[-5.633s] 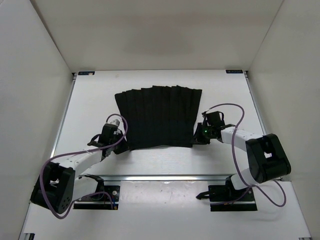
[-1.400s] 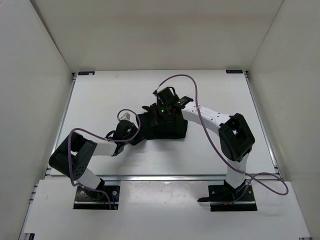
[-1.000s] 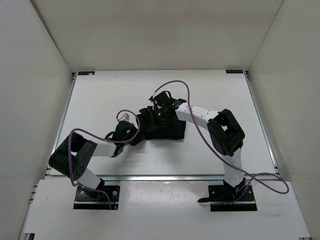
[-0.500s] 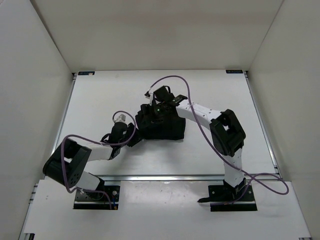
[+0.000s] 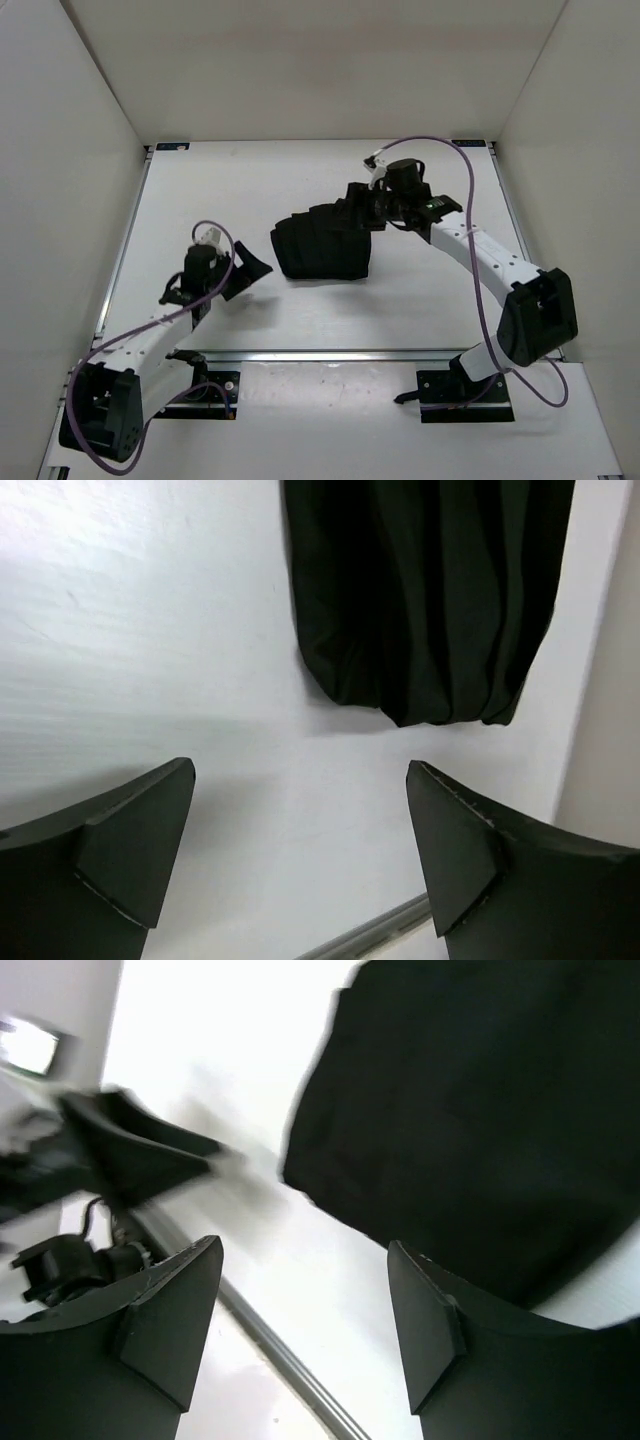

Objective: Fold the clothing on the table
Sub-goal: Fold the skirt

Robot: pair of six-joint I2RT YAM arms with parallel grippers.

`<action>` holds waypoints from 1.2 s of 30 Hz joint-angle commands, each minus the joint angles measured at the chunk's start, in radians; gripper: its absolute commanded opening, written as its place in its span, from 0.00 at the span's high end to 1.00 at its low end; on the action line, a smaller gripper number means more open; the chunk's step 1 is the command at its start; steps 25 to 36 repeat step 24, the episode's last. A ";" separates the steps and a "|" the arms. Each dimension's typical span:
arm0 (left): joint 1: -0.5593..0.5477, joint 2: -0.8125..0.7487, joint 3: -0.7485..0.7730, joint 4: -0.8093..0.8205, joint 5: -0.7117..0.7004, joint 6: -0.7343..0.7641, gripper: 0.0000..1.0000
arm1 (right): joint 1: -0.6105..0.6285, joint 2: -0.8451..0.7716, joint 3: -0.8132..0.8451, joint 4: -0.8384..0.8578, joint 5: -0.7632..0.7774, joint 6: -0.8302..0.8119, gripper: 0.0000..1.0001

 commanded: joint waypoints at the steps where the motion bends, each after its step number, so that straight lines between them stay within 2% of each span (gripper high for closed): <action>1: 0.101 -0.004 0.261 -0.330 0.114 0.279 0.01 | -0.064 -0.071 -0.070 -0.028 0.052 -0.040 0.36; 4: 0.071 0.074 0.488 -0.561 0.043 0.417 0.01 | -0.135 -0.147 -0.107 -0.084 0.067 -0.077 0.36; 6: 0.058 0.120 0.596 -0.659 0.036 0.469 0.02 | -0.204 -0.183 -0.112 -0.199 0.111 -0.126 0.36; 10: 0.066 0.177 0.632 -0.784 0.034 0.539 0.01 | -0.349 -0.302 -0.149 -0.308 0.188 -0.213 0.35; 12: 0.052 0.166 0.607 -0.787 -0.038 0.534 0.02 | -0.461 -0.342 -0.199 -0.313 0.178 -0.265 0.34; 15: 0.054 0.136 0.566 -0.770 -0.046 0.528 0.02 | -0.512 -0.379 -0.242 -0.315 0.217 -0.301 0.34; 18: 0.044 0.139 0.590 -0.802 -0.087 0.529 0.01 | -0.491 -0.379 -0.279 -0.308 0.256 -0.321 0.34; 21: 0.041 0.174 0.633 -0.867 -0.142 0.545 0.02 | -0.498 -0.378 -0.317 -0.282 0.214 -0.311 0.33; 24: 0.034 0.218 0.685 -0.946 -0.250 0.574 0.01 | -0.498 -0.370 -0.339 -0.278 0.210 -0.316 0.33; 36: 0.034 0.218 0.685 -0.946 -0.250 0.574 0.01 | -0.498 -0.370 -0.339 -0.278 0.210 -0.316 0.33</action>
